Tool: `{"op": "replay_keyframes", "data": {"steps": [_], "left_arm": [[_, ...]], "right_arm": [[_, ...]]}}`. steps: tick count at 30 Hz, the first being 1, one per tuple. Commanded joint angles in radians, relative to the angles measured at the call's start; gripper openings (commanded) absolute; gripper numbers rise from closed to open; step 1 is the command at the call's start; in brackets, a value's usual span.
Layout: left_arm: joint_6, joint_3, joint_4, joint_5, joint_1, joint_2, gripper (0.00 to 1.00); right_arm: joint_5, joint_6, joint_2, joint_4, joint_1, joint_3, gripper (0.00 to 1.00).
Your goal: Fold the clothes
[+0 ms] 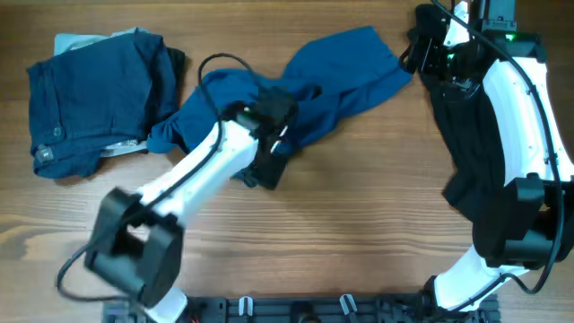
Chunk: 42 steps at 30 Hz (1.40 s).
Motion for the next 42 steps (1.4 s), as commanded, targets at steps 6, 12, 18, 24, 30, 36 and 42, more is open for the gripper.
{"op": "replay_keyframes", "data": {"steps": [6,12,18,24,30,36,42], "left_arm": [[0.054,-0.014,-0.013,0.006,0.023,0.14,0.52],[0.054,-0.051,-0.01,0.046,0.022,0.14,0.46],[0.079,-0.098,0.128,0.003,0.023,0.14,0.51],[0.079,-0.098,0.201,-0.1,0.023,0.14,0.54],[0.079,-0.098,0.264,-0.116,0.023,0.14,0.43],[0.075,-0.099,0.248,-0.111,0.023,0.159,0.3],[0.067,-0.099,0.182,-0.048,0.023,0.204,0.28]], "right_arm": [[0.01,0.006,0.013,0.016,0.0,-0.002,0.92],[0.014,0.006,0.013,0.02,0.0,-0.002,0.91],[0.014,0.005,0.013,0.008,0.0,-0.002,0.91],[0.014,0.005,0.013,0.008,0.0,-0.002,0.92],[0.014,0.005,0.013,0.012,0.0,-0.002,0.91],[0.014,0.005,0.013,0.011,0.0,-0.002,0.91],[0.014,0.005,0.013,0.011,0.0,-0.002,0.92]]}}
